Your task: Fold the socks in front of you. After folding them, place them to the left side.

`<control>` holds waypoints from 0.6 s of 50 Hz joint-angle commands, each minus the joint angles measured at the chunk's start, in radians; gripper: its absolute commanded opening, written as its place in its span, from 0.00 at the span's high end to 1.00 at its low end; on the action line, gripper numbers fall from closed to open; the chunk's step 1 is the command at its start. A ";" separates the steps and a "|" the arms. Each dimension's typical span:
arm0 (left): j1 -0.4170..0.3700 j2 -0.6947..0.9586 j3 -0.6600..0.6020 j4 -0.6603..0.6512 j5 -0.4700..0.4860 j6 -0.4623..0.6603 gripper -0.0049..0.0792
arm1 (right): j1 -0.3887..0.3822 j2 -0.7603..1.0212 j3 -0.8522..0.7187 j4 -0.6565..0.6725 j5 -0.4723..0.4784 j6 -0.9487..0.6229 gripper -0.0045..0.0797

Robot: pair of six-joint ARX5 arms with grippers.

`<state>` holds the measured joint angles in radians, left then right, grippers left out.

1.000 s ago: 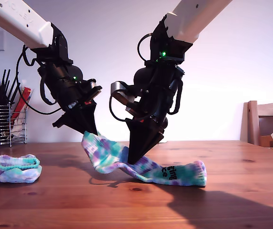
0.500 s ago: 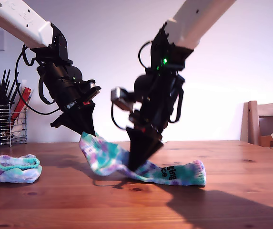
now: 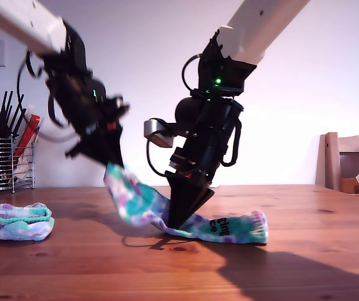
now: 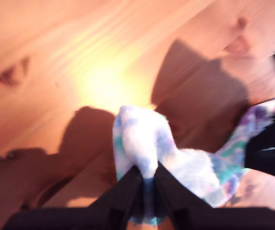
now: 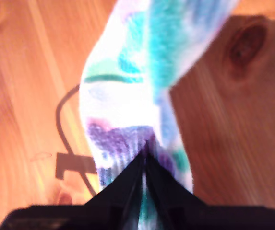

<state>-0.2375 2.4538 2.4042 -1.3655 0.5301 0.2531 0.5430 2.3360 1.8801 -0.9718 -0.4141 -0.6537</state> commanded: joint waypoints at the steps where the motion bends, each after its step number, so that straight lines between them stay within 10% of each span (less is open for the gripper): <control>1: 0.001 -0.074 0.007 0.001 0.003 0.000 0.96 | 0.044 0.010 -0.044 -0.004 0.000 -0.005 0.96; 30: -0.085 -0.098 0.007 -0.002 -0.037 -0.047 0.97 | 0.120 0.010 -0.043 0.024 -0.005 0.006 0.96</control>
<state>-0.3252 2.3516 2.4050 -1.3766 0.4980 0.2115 0.6643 2.3356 1.8729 -0.9424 -0.4187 -0.6521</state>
